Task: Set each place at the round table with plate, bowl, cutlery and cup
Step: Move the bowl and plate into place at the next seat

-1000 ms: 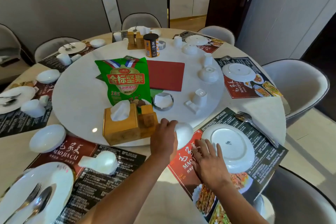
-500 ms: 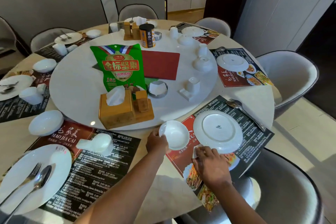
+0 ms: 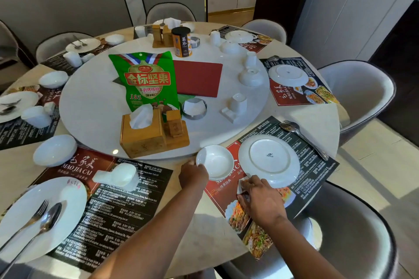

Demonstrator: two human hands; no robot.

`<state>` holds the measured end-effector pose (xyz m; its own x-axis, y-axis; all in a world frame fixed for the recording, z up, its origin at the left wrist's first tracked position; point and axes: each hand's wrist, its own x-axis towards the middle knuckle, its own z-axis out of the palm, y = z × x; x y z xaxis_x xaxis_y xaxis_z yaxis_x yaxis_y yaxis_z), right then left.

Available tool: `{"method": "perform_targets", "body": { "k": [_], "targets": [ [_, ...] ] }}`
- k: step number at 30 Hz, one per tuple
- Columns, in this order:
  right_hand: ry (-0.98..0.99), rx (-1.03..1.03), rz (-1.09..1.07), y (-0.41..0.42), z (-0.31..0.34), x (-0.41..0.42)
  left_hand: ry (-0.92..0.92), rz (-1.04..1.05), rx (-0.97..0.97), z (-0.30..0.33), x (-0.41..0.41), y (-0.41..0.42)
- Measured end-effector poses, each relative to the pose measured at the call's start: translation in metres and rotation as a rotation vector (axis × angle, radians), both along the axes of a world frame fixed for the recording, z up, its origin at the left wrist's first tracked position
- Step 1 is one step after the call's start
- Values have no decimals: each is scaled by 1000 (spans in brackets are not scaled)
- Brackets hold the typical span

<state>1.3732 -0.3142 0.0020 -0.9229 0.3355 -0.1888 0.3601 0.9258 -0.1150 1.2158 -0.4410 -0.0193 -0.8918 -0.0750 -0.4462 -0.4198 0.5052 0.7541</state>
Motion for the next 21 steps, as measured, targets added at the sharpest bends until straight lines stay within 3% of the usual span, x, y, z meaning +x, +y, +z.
{"method": "perform_targets", "body": {
  "k": [13, 17, 21],
  "targets": [
    [25, -36, 0, 0, -2, 8, 164, -160, -228, 29, 39, -5],
    [52, -81, 18, 9, -2, 19, 425, -324, -400, 25, 64, -12],
    [107, -32, -36, 26, -3, 40, 720, -666, -640, 15, 77, -14]
  ]
}}
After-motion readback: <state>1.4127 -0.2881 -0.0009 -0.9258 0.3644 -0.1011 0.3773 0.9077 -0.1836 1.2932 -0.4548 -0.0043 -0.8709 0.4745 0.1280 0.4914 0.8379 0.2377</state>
